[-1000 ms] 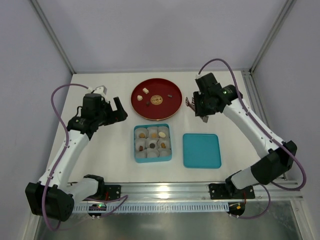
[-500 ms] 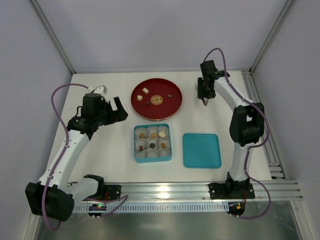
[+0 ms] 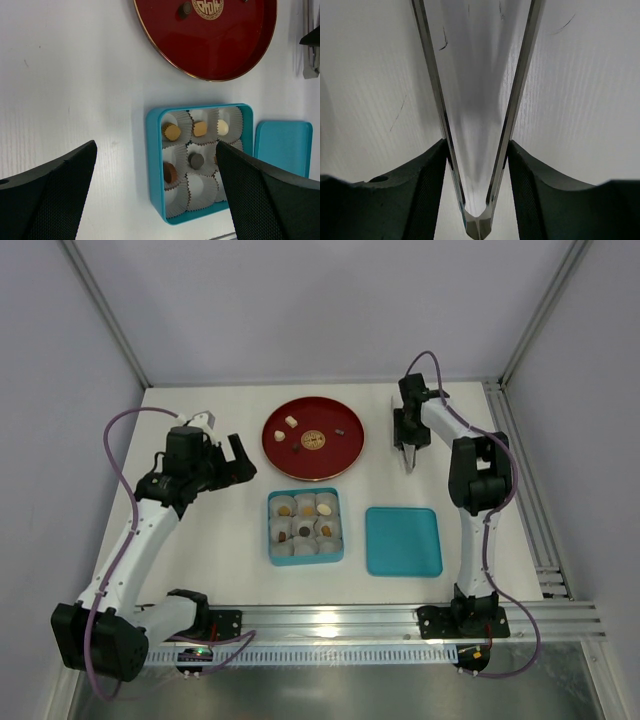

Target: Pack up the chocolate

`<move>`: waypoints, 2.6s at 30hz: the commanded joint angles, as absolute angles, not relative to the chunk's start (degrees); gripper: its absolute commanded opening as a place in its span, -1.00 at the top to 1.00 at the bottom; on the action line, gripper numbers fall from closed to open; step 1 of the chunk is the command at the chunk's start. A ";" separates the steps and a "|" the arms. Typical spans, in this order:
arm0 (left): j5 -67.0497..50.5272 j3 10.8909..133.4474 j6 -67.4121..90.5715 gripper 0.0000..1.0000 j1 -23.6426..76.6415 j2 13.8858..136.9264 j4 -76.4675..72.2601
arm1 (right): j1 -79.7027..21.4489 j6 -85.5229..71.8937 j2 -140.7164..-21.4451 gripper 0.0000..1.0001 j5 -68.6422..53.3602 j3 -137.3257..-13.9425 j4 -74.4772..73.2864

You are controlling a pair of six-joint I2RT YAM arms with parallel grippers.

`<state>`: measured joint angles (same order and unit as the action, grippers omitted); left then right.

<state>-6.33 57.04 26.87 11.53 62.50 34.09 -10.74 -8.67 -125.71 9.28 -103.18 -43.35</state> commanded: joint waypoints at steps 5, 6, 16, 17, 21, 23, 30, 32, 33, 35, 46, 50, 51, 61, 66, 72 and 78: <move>-7.73 57.04 27.33 -0.99 11.25 62.58 32.17 | -10.72 -8.26 -127.61 -0.16 9.67 -104.77 -42.80; -7.73 57.04 27.33 -0.99 11.16 62.58 32.17 | -10.72 -8.26 -127.88 -0.20 9.58 -104.59 -42.80; -8.00 56.95 27.25 -0.99 11.16 62.58 32.08 | -10.64 -8.53 -126.74 -0.51 9.93 -104.50 -42.71; -7.91 56.95 27.25 -1.00 11.25 62.58 32.17 | -10.72 -8.44 -126.74 -0.53 9.93 -104.94 -43.06; -7.91 56.95 27.25 -0.99 11.16 62.49 32.08 | -10.72 -8.35 -126.13 -0.56 10.37 -107.05 -43.94; -7.91 56.95 27.25 -0.99 11.25 62.40 32.08 | -10.64 -8.53 -125.33 -0.56 10.99 -107.31 -44.38; -7.73 56.95 27.33 -0.99 11.16 62.40 32.17 | -10.55 -9.31 -121.91 -0.55 13.80 -110.57 -48.24; -7.82 56.95 27.33 -0.99 11.25 62.40 32.08 | -10.55 -9.93 -119.55 -0.52 14.32 -109.87 -48.69; -7.82 56.95 27.33 -1.00 11.16 62.32 32.08 | -10.55 -10.28 -118.66 -0.52 14.50 -109.34 -49.21; -7.82 56.95 27.33 -0.99 11.25 62.31 32.08 | -10.63 -11.33 -115.42 -0.46 14.59 -107.50 -50.09; -7.47 56.78 27.25 -0.99 11.16 61.44 32.08 | -20.99 -18.53 -90.37 -0.30 16.60 -82.64 -49.57; -7.38 56.95 27.33 -0.99 11.25 61.17 32.17 | -30.74 -26.27 -85.79 -0.12 18.64 -73.51 -51.06; -7.56 56.87 27.33 -1.00 11.25 61.26 32.08 | -34.33 -27.58 -85.26 -0.11 18.72 -72.08 -51.15; -8.17 56.69 27.60 -0.99 11.25 61.26 31.99 | -48.51 -41.66 -84.11 0.15 19.34 -60.57 -48.35; -7.91 56.60 27.60 -0.99 11.25 61.00 31.91 | -50.62 -42.80 -87.00 0.21 17.41 -59.06 -45.10; -7.91 56.51 27.51 -0.99 11.25 61.17 31.99 | -50.89 -42.54 -90.87 0.26 16.08 -58.97 -41.31; -7.91 56.60 27.42 -0.99 11.25 61.35 31.99 | -50.80 -42.80 -94.74 0.30 16.00 -58.80 -39.47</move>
